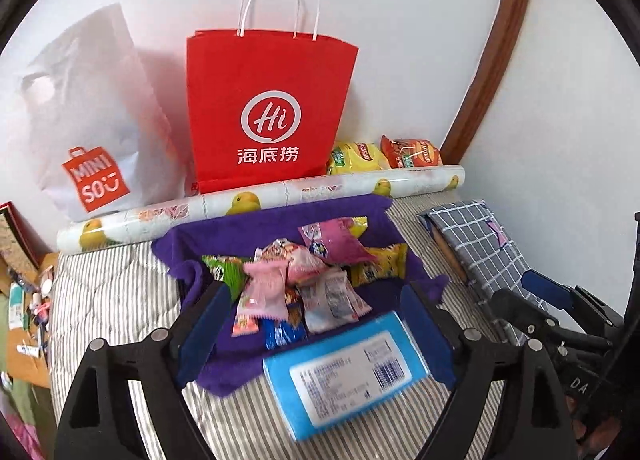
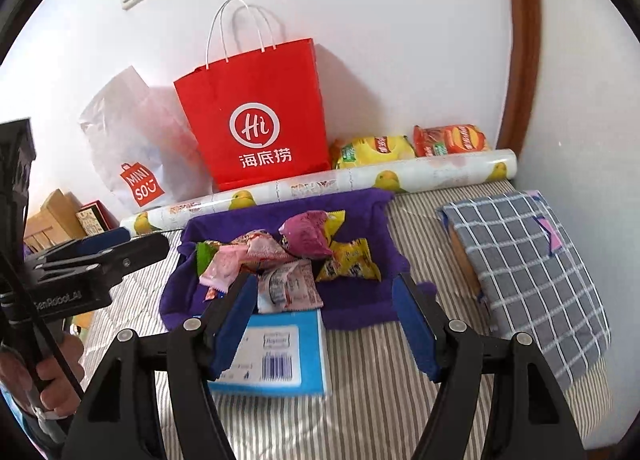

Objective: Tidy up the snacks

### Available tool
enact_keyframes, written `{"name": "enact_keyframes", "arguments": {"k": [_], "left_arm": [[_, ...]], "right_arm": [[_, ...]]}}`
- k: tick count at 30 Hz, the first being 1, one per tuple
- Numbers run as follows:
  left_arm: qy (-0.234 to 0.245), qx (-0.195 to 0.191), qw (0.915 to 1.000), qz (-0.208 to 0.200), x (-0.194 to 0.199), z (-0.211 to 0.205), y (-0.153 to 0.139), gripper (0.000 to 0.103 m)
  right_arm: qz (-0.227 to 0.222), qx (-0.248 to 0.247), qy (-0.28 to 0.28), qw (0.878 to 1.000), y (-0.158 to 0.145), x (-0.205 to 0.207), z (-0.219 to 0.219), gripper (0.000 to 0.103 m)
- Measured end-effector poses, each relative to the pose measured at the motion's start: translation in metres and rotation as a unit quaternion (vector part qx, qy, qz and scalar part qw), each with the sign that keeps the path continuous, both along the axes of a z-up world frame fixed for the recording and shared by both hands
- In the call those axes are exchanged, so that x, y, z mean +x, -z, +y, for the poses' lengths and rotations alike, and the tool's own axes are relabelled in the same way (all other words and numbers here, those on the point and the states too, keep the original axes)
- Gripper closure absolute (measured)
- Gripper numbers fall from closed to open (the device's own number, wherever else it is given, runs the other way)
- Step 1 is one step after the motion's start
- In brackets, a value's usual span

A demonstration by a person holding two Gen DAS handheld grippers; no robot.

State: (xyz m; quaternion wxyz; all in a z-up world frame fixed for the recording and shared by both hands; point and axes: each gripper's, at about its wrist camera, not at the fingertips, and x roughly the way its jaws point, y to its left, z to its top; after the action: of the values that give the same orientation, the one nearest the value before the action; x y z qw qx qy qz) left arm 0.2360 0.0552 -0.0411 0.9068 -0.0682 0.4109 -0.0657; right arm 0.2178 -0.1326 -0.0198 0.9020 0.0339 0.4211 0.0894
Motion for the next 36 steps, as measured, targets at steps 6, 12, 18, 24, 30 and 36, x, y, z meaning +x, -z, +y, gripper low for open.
{"name": "enact_keyframes", "arguments": {"k": [6,12,18,24,30,36], "left_arm": [[-0.011,-0.005,0.9999,-0.012,-0.047,-0.006,-0.013,0.012],[-0.021,0.002,0.9993,-0.031,-0.089,-0.019,-0.026,0.007],[-0.033,0.025,0.9976,-0.055,-0.136,-0.035,-0.037,0.004],[-0.044,0.046,0.9955,-0.07,-0.171,-0.045,-0.042,0.004],[-0.05,0.054,0.9944,-0.076,-0.195,-0.051,-0.045,0.004],[-0.049,0.063,0.9931,-0.087,-0.21,-0.057,-0.052,0.004]], "right_arm": [[-0.017,-0.006,0.027,0.999,-0.015,-0.044,-0.013,0.016],[-0.023,-0.014,0.037,0.999,-0.024,-0.088,-0.025,0.008],[-0.028,-0.041,0.037,0.998,-0.032,-0.128,-0.029,0.005],[-0.042,-0.035,0.034,0.998,-0.04,-0.162,-0.036,0.005],[-0.053,-0.036,0.033,0.997,-0.046,-0.188,-0.038,0.005],[-0.06,-0.038,0.038,0.997,-0.051,-0.202,-0.042,0.005]]}}
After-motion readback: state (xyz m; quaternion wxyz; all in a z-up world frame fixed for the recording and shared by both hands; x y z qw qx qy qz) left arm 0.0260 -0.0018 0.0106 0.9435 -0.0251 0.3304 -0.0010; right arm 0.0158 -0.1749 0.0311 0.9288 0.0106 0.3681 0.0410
